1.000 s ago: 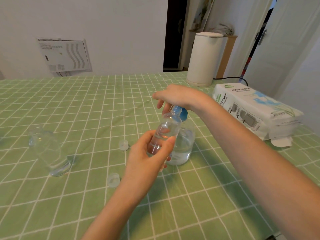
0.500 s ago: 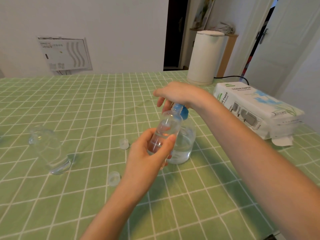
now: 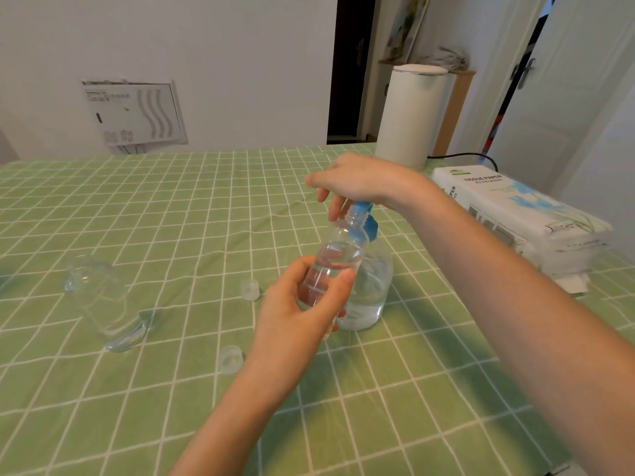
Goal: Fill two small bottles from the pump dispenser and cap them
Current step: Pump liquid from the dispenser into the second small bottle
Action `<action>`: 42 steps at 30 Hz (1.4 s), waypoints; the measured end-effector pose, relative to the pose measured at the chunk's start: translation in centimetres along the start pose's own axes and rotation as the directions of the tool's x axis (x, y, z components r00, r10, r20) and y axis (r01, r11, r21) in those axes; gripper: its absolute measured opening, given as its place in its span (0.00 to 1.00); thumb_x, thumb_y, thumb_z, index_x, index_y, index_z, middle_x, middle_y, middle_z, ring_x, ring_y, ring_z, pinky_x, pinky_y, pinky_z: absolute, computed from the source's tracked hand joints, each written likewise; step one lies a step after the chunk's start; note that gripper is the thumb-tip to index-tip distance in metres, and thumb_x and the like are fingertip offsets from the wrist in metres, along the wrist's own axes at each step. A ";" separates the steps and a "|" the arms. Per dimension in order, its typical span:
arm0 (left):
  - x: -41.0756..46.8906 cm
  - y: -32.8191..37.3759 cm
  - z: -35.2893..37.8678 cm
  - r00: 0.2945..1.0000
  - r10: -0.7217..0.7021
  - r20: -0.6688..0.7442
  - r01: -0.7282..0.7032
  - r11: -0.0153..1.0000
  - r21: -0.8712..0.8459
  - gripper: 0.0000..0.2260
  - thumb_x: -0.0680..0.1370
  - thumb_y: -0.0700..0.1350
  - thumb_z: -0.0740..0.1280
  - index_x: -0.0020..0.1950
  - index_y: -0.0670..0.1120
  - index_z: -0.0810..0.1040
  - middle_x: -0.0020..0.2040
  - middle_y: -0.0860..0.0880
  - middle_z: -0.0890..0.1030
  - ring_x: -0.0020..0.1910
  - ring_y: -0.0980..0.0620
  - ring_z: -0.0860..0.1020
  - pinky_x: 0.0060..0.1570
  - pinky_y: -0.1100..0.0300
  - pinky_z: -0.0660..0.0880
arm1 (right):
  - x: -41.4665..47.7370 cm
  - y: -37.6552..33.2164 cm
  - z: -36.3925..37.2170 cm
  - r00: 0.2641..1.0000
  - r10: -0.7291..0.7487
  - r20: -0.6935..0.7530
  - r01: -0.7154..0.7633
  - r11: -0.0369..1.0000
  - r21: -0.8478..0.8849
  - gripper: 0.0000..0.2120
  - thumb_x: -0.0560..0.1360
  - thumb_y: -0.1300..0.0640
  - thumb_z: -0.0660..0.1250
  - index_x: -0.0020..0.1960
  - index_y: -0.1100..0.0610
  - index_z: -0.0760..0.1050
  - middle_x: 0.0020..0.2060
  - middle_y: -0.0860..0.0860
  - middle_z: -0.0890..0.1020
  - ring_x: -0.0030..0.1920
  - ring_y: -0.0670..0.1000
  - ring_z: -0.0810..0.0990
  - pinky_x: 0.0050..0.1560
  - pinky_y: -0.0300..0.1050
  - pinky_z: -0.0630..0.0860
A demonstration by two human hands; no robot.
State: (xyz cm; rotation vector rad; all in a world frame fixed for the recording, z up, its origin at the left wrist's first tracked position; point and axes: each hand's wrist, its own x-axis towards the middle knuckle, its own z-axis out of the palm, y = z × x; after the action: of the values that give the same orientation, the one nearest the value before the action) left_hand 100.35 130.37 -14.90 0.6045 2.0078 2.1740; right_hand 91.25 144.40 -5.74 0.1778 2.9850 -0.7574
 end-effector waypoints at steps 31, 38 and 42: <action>0.1 -0.4 0.0 1.000 0.006 0.003 -0.006 1.000 0.004 0.14 0.66 0.57 0.66 0.47 0.51 0.79 0.32 0.56 0.80 0.30 0.62 0.77 0.29 0.71 0.72 | 0.0 0.1 0.6 1.000 -0.005 -0.005 0.005 0.998 0.063 0.15 0.77 0.47 0.58 0.42 0.55 0.78 0.38 0.52 0.83 0.48 0.54 0.82 0.43 0.44 0.74; -0.1 -0.5 -0.1 1.000 -0.018 0.000 0.018 1.000 0.002 0.14 0.65 0.57 0.66 0.46 0.51 0.79 0.31 0.56 0.79 0.29 0.62 0.77 0.28 0.71 0.72 | -0.1 0.4 1.3 1.000 0.000 0.023 -0.001 0.998 0.057 0.16 0.77 0.49 0.58 0.36 0.52 0.77 0.47 0.55 0.80 0.51 0.56 0.80 0.48 0.46 0.73; -0.1 -0.6 0.0 1.000 -0.028 -0.004 0.028 1.000 -0.005 0.14 0.65 0.57 0.67 0.45 0.51 0.79 0.33 0.53 0.80 0.30 0.62 0.77 0.28 0.70 0.72 | -0.2 0.5 1.5 1.000 0.006 0.023 -0.007 0.997 0.071 0.16 0.77 0.49 0.58 0.37 0.53 0.78 0.49 0.55 0.80 0.52 0.57 0.80 0.55 0.49 0.74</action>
State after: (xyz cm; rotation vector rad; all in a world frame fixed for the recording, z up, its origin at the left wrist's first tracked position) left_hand 100.33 130.38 -15.47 0.5687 2.0000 2.1653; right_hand 91.54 144.07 -7.24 0.1808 2.9365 -0.8589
